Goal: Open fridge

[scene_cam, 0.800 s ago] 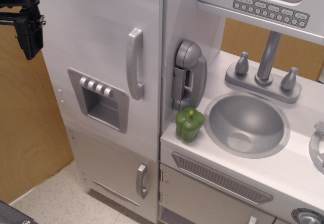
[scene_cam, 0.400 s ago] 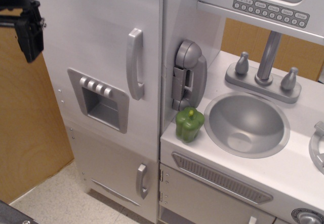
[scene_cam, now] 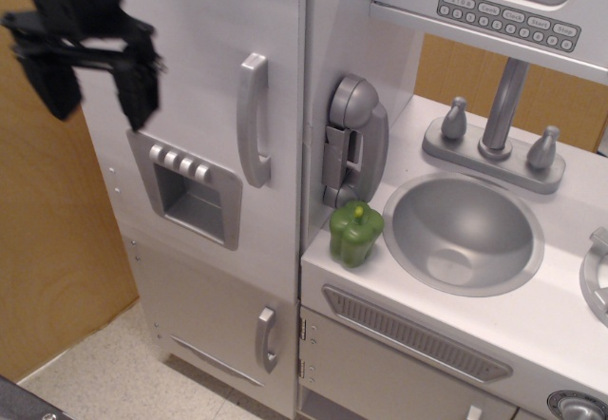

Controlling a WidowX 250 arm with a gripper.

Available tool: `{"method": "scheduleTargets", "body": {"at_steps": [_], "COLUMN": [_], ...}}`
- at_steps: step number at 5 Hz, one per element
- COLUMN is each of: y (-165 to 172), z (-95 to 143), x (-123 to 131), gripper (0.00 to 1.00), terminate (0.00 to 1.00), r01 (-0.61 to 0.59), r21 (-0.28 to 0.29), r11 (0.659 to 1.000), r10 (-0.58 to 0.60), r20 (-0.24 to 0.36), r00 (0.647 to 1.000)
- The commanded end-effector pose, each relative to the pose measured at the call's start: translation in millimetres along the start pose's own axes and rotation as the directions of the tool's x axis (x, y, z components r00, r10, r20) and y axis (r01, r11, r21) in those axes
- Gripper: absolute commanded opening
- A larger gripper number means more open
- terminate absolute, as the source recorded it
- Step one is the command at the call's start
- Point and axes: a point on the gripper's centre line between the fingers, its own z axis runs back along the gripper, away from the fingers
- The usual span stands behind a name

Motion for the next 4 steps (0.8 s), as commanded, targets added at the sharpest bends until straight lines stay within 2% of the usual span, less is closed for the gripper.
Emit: {"method": "scheduleTargets", "body": {"at_steps": [1,2,4], "y": [-30.9,-44.3,-62.1], "z": [-21.5,-29.7,-35.1], "x": [23.9,39.6,65.1], "gripper": [1.00,1.00,1.00], "terminate": [0.00,0.00,0.00], "r01": [0.083,0.053,0.081], "r21": [0.010,0.023,0.040], "r11": [0.996,0.998,0.996], "r10": [-0.084,-0.056,-0.087], "r20": [0.106,0.155,0.176], "r00": [0.991,0.986,0.981]}}
